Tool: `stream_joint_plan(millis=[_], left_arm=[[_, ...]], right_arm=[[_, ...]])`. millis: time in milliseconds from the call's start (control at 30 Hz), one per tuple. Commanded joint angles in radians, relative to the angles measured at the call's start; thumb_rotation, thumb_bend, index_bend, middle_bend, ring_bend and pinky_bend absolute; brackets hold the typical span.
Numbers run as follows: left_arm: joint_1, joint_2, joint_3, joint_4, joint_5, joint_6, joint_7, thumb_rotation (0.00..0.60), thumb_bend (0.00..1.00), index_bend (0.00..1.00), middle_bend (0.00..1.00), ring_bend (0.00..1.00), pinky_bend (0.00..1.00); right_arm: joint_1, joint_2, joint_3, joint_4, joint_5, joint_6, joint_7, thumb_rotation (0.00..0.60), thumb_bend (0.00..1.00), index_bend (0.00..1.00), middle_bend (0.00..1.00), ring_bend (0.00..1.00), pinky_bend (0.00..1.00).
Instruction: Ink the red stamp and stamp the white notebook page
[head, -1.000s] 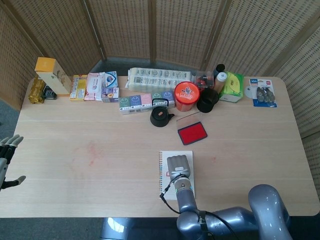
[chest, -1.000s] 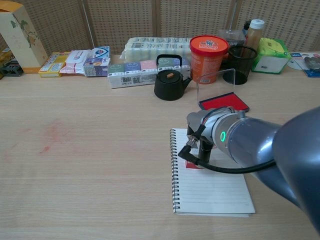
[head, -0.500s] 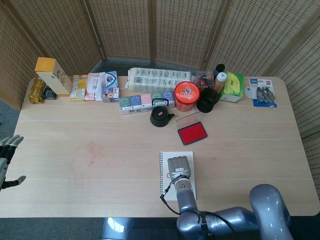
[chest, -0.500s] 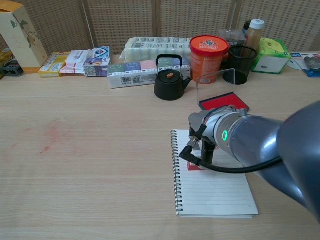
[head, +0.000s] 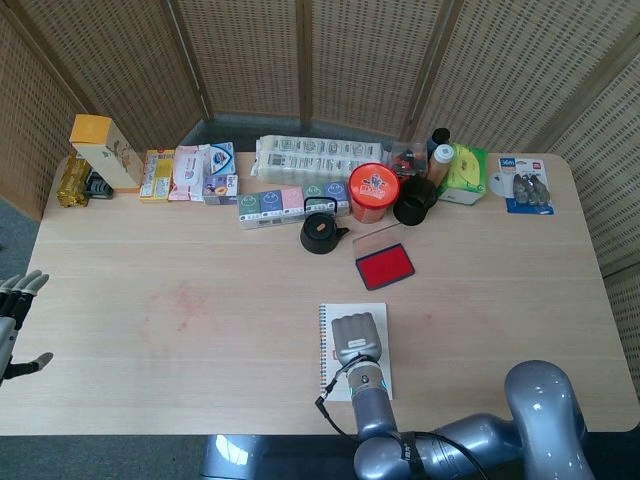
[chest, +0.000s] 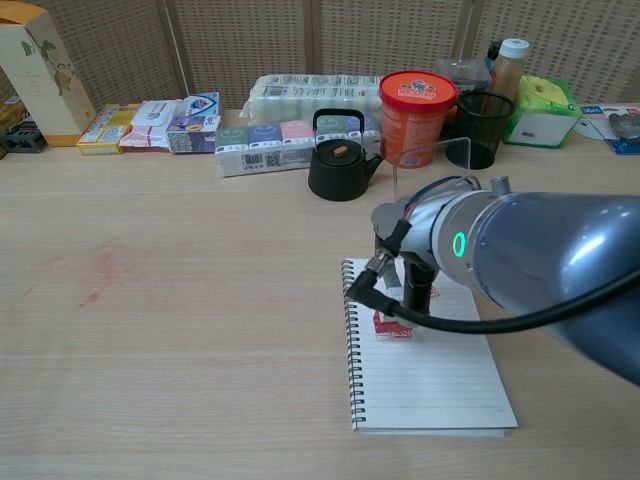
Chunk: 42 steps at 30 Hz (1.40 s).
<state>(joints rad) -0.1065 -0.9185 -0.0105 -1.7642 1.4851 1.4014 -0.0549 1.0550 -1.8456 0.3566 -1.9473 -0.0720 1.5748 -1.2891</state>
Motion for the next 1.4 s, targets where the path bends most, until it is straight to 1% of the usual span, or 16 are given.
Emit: stream_joint_plan(millis=[33, 133, 467, 800, 967, 1133, 1400], left_arm=[[0.000, 0.000, 0.001, 0.000, 0.001, -0.001, -0.001, 0.600, 0.00, 0.00, 0.01, 0.00, 0.01], [0.000, 0.001, 0.001, -0.001, 0.003, 0.001, 0.000, 0.600, 0.00, 0.00, 0.01, 0.00, 0.01], [0.002, 0.004, 0.000, -0.001, 0.002, 0.004, -0.008, 0.600, 0.00, 0.00, 0.01, 0.00, 0.01], [0.003, 0.005, 0.000, 0.000, 0.000, 0.005, -0.010, 0.600, 0.00, 0.00, 0.01, 0.00, 0.01], [0.002, 0.004, 0.000, -0.001, 0.000, 0.003, -0.005, 0.600, 0.00, 0.00, 0.01, 0.00, 0.01], [0.002, 0.003, -0.001, 0.000, -0.006, 0.000, -0.004, 0.600, 0.00, 0.00, 0.01, 0.00, 0.01], [0.000, 0.002, -0.002, 0.001, -0.014, -0.006, -0.001, 0.600, 0.00, 0.00, 0.01, 0.00, 0.01]], right_arm=[[0.012, 0.001, 0.004, -0.033, 0.015, 0.029, -0.019, 0.600, 0.44, 0.70, 1.00, 1.00, 1.00], [0.026, -0.017, -0.005, -0.072, 0.022, 0.067, -0.037, 0.600, 0.44, 0.70, 1.00, 1.00, 1.00], [0.038, -0.076, -0.047, -0.035, -0.002, 0.110, -0.045, 0.600, 0.44, 0.70, 1.00, 1.00, 1.00], [0.021, -0.087, -0.052, 0.024, -0.005, 0.091, -0.049, 0.600, 0.44, 0.70, 1.00, 1.00, 1.00], [0.010, -0.097, -0.060, 0.055, -0.002, 0.070, -0.049, 0.600, 0.44, 0.70, 1.00, 1.00, 1.00], [-0.003, -0.114, -0.071, 0.109, -0.005, 0.030, -0.045, 0.600, 0.44, 0.70, 1.00, 1.00, 1.00], [-0.022, -0.123, -0.081, 0.147, -0.007, -0.003, -0.042, 0.600, 0.44, 0.70, 1.00, 1.00, 1.00]])
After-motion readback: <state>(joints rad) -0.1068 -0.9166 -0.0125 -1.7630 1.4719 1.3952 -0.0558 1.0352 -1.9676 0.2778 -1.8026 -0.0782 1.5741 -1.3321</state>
